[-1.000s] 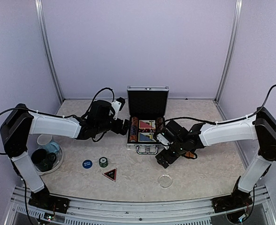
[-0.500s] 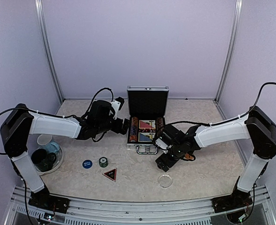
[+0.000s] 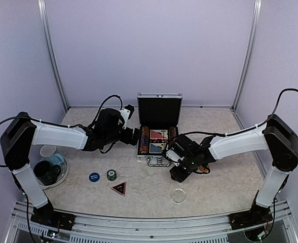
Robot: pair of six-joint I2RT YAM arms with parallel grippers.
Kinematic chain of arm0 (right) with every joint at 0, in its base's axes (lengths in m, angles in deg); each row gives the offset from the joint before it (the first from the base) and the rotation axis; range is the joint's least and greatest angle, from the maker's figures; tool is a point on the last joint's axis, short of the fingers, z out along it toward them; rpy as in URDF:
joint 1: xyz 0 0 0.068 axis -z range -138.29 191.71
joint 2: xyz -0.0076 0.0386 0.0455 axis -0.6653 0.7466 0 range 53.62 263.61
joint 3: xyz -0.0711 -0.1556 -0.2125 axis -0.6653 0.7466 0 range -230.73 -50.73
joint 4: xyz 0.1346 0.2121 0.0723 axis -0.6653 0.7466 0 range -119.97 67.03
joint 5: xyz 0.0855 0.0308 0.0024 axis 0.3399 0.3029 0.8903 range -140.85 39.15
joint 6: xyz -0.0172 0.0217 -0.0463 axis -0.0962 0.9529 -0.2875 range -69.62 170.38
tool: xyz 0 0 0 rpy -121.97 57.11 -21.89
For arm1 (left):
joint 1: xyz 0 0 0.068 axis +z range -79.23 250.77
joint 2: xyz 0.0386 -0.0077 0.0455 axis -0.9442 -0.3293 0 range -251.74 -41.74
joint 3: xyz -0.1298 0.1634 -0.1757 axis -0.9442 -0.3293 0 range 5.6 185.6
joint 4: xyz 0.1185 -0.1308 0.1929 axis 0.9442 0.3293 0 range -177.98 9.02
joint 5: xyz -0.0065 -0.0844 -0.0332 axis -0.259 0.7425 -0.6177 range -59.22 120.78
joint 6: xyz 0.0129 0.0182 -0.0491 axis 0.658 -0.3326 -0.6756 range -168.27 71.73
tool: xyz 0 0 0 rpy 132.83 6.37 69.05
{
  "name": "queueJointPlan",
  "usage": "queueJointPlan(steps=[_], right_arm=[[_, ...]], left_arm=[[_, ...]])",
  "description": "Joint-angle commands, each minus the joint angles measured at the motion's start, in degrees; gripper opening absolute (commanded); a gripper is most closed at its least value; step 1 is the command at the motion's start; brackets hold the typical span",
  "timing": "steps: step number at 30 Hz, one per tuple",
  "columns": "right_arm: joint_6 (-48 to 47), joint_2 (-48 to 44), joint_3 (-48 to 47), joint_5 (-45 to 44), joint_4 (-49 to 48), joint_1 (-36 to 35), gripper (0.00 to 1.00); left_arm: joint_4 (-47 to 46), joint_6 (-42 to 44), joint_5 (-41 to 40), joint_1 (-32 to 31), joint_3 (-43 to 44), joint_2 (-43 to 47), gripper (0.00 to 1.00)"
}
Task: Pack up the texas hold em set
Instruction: Pick up the poker chip from the center of the board.
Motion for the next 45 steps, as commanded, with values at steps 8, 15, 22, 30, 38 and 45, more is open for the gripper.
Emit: queueJointPlan(steps=[8,15,22,30,38,45], right_arm=[[0.0,-0.7,1.7,-1.8,-0.2,0.6,0.38],[-0.5,-1.7,1.9,-2.6,-1.4,0.6,0.38],[-0.3,0.1,3.3,-1.0,-3.4,0.5,0.39],[-0.8,-1.1,3.8,-0.6,-4.6,0.5,0.4],[0.4,-4.8,3.9,-1.0,-3.2,0.5,0.39],[1.6,-9.4,4.1,-2.4,-2.2,0.5,0.37]], left_arm=[[0.4,-1.6,0.4,-0.6,1.2,-1.5,0.99],[7.1,-7.5,4.6,-2.1,9.4,-11.5,0.98],[15.3,-10.2,2.2,-5.5,19.2,-26.0,0.97],[12.4,-9.1,2.1,-4.6,16.6,-21.4,0.98],[11.7,-8.8,0.9,-3.7,12.2,-14.9,0.98],[11.2,-9.2,1.7,-3.6,9.8,-9.0,0.98]])
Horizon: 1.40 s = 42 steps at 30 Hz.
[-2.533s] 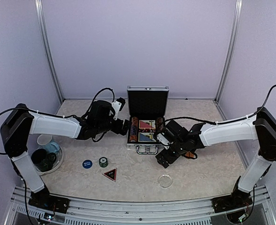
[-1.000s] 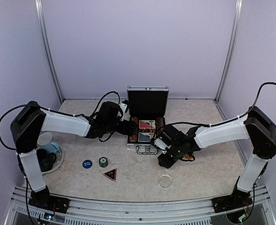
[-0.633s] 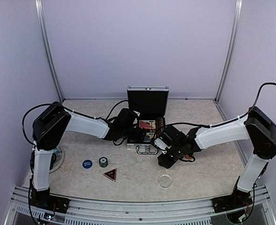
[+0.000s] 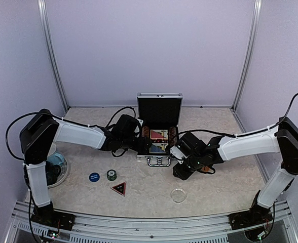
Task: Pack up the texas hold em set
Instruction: Pick up the poker chip from the center of the board, then pass from the right arm to the left
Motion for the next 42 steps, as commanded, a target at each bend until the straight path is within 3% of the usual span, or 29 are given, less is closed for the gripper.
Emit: queueJointPlan(steps=[1,8,24,42], right_arm=[[1.4,-4.6,0.4,-1.1,0.6,0.5,0.37],[0.4,-7.5,-0.2,-0.8,0.5,0.3,0.34],[-4.7,-13.1,-0.2,-2.9,-0.8,-3.2,0.29],[-7.2,-12.4,-2.6,-7.4,-0.3,-7.0,0.29]], left_arm=[[0.2,-0.7,0.6,0.2,-1.7,5.3,0.98],[-0.5,-2.2,5.0,0.2,-3.1,7.0,0.98],[-10.5,-9.1,36.6,1.3,-2.7,1.1,0.98],[-14.7,-14.0,49.4,-0.9,-0.9,-2.5,0.98]])
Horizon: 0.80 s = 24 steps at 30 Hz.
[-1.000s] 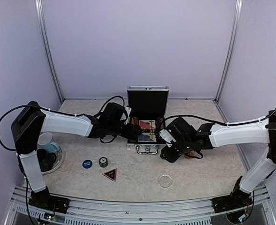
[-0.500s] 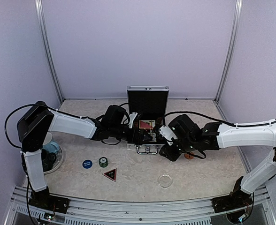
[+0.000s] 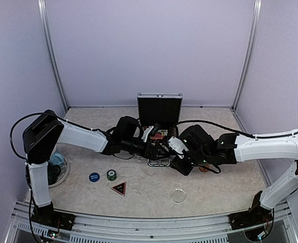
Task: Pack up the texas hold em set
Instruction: Pass from the right arm to the left
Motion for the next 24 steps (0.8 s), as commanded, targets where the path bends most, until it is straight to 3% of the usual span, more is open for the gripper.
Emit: queueJointPlan(steps=[1,12,24], right_arm=[[-0.8,-0.3,-1.9,-2.1,-0.3,-1.1,0.29],[-0.4,0.0,-1.3,-2.7,-0.2,-1.7,0.29],[-0.5,0.9,-1.6,-3.0,-0.9,-2.5,0.28]], left_arm=[[-2.3,-1.2,4.6,-0.8,1.7,-2.1,0.98],[-8.8,-4.9,10.2,-1.4,1.3,-3.9,0.97],[-8.9,-5.6,12.1,-3.0,3.5,-5.8,0.92]])
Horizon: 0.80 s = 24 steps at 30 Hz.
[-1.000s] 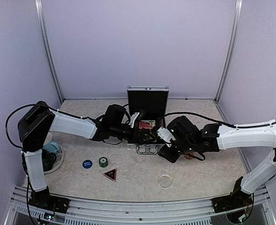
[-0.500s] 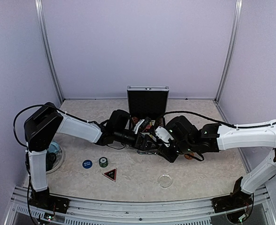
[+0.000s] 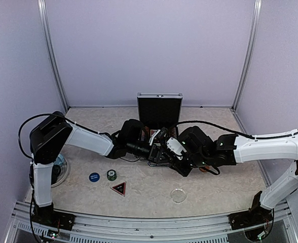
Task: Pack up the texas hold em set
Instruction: Pass from the right arm to the left
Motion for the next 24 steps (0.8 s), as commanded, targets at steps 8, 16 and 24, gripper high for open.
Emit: queueJointPlan(steps=[8,16,24], right_arm=[[-0.4,1.5,-1.0,-1.7,-0.8,-1.1,0.28],[-0.7,1.4,-1.0,-3.4,-1.3,-1.2,0.28],[-1.3,1.4,-0.8,-5.2,-1.7,-1.3,0.28]], left_arm=[[-4.8,-2.4,4.2,-1.0,2.3,-2.7,0.81],[-9.6,-6.4,6.5,-1.2,2.5,-4.7,0.51],[-12.3,-8.9,7.5,-1.6,3.2,-5.8,0.0]])
